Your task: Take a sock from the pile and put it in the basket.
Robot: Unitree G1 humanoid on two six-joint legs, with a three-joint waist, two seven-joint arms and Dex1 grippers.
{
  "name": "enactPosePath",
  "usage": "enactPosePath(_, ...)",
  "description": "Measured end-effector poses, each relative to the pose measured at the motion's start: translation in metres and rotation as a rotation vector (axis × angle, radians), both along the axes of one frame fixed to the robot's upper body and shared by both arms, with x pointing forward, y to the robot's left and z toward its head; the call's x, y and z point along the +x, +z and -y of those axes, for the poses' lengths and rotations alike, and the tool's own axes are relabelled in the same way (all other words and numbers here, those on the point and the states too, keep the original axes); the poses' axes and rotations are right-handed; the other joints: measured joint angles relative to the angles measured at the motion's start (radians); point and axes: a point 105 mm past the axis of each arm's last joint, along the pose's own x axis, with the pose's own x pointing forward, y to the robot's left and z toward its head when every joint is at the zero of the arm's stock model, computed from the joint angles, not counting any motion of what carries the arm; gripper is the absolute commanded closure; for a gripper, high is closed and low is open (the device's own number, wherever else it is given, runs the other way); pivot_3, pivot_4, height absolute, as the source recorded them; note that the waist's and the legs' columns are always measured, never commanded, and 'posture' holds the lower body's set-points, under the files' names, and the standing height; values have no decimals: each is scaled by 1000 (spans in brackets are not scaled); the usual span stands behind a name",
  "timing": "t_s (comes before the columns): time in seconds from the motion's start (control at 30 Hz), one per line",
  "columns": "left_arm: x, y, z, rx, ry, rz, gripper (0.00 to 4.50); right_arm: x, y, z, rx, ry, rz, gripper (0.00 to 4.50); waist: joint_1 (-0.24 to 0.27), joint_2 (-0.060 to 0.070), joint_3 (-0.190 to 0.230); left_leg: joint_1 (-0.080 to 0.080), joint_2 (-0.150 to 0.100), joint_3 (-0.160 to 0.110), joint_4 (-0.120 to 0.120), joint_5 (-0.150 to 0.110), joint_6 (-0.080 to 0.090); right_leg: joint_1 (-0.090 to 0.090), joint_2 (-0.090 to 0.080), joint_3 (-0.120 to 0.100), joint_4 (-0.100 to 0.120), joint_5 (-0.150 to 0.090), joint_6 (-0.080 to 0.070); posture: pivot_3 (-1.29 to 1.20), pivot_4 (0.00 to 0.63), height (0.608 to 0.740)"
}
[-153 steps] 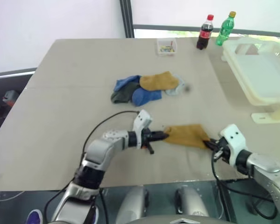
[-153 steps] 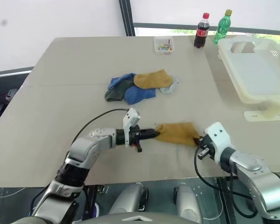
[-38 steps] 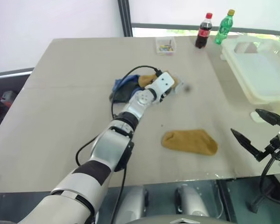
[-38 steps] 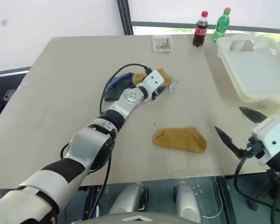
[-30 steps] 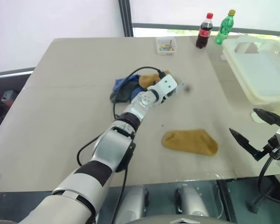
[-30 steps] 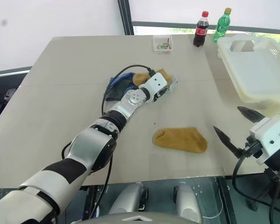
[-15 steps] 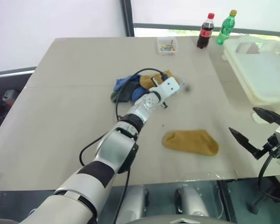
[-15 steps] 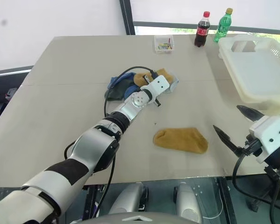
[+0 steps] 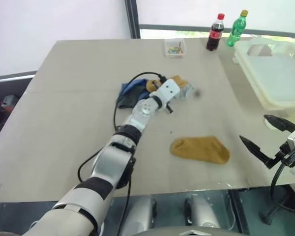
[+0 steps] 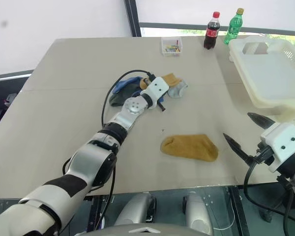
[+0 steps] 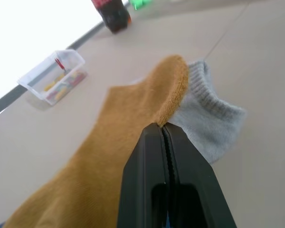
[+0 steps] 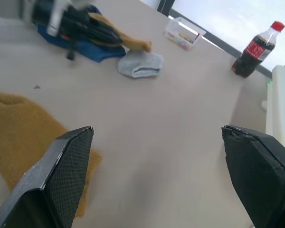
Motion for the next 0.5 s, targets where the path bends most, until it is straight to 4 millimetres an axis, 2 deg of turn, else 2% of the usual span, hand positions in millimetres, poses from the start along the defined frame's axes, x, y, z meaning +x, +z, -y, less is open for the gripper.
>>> enactPosePath(0.03, -11, -5, -15, 6, -7, -25, 4465, 0, -2, -1, 0, 0, -7, 0, -6, 0, 0, 0, 0, 0, 0, 0, 0, 0, 0, 0, 0, 0, 0, 0, 150, 740)
enactPosePath(0.1, -20, -9, -23, 5, -6, -60, 4465, 1, -2, -2, 1, 6, -7, 0, -7, 0, 0, 0, 0, 0, 0, 0, 0, 0, 0, 0, 0, 0, 0, 0, 150, 740)
enactPosePath(0.2, -47, -11, -29, -27, -38, -141, 4465, 4, -3, -8, 8, 25, -5, 0, -3, 1, 0, 0, 0, 0, 1, 0, 0, 0, 0, 0, 1, 0, 0, 0, 150, 740)
enactPosePath(0.3, -65, -4, -23, -57, -88, -208, 4465, 6, -4, -12, 9, 41, -3, 0, 3, 1, 0, 0, 0, 0, 2, 0, 0, 1, 0, 0, 1, 0, 0, 0, 150, 740)
enactPosePath(0.4, -84, -2, -5, -72, -192, -281, 4465, 9, -4, -15, 10, 52, 1, 0, 5, 1, -1, 1, 0, 0, 2, 0, 0, 2, 0, 0, 1, 0, 0, 0, 150, 740)
enactPosePath(0.5, -86, -6, 1, -80, -206, -317, 4465, 10, -3, -15, 7, 51, 5, 0, 6, 1, -1, 2, 0, -1, 2, 0, 0, 2, 1, 0, 1, 0, 0, 0, 150, 740)
